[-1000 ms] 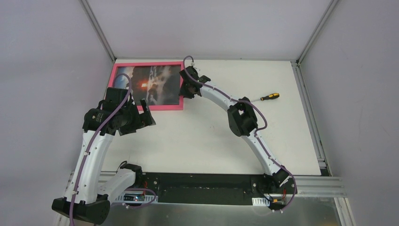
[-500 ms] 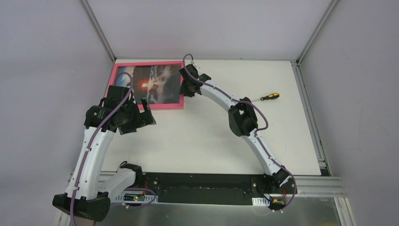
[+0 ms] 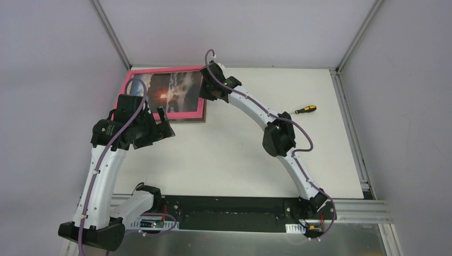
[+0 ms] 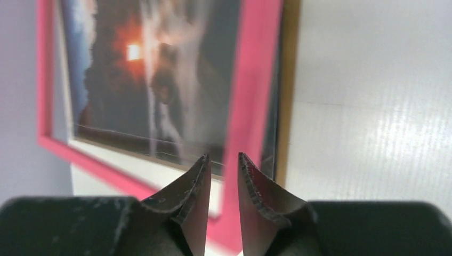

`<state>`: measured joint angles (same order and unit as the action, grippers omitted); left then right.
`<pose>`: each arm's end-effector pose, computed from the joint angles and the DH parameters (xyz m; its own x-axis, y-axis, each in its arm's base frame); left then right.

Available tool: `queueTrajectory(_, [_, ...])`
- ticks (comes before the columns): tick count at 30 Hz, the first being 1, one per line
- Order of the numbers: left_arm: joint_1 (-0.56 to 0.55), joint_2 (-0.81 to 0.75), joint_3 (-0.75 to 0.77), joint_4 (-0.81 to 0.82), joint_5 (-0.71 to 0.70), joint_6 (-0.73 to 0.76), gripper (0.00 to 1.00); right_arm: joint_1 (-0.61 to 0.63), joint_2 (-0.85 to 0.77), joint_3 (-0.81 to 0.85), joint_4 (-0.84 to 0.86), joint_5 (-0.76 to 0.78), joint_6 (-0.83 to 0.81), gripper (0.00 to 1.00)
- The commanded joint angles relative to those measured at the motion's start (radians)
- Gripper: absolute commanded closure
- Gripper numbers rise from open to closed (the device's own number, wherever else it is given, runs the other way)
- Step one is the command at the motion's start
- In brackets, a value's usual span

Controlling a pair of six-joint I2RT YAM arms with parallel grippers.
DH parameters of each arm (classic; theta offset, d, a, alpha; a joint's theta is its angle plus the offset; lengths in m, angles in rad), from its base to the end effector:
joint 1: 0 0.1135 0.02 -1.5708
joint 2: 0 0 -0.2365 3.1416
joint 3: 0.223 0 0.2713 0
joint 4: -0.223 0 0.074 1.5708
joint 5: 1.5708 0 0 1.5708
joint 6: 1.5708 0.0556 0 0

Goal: Take the photo out of the frame

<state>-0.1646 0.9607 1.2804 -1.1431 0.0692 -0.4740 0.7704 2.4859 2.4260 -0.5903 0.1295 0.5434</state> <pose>0.2014 -0.0374 0.3525 -0.7396 -0.3387 -0.5816 -0.1436 0.9236 -0.3554 0.4198 0.3973 0.2236 -0.6908 0.0441 -0.7217 -0.3034 0.8884 0.3446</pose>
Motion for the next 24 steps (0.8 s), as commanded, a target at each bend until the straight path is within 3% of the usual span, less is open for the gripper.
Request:
queueTrajectory(1, [-0.006,-0.014,0.044,-0.021,-0.02,0.0,0.04,0.034,-0.109,0.082,0.071,0.015,-0.065,1.0])
queueTrajectory(11, [-0.006,-0.014,0.046,-0.033,-0.012,-0.049,0.03,0.036,-0.112,0.084,0.054,0.067,-0.064,1.0])
queueTrajectory(15, [-0.003,0.009,0.03,-0.027,0.003,-0.079,0.01,0.033,-0.195,-0.103,0.048,0.09,-0.031,0.57])
queueTrajectory(19, [0.005,0.091,0.002,0.024,0.053,-0.138,0.01,0.031,-0.248,-0.186,-0.029,0.023,0.012,0.33])
queueTrajectory(24, [0.045,0.227,-0.067,0.184,0.109,-0.327,0.01,0.014,-0.372,-0.346,-0.192,-0.043,0.041,0.17])
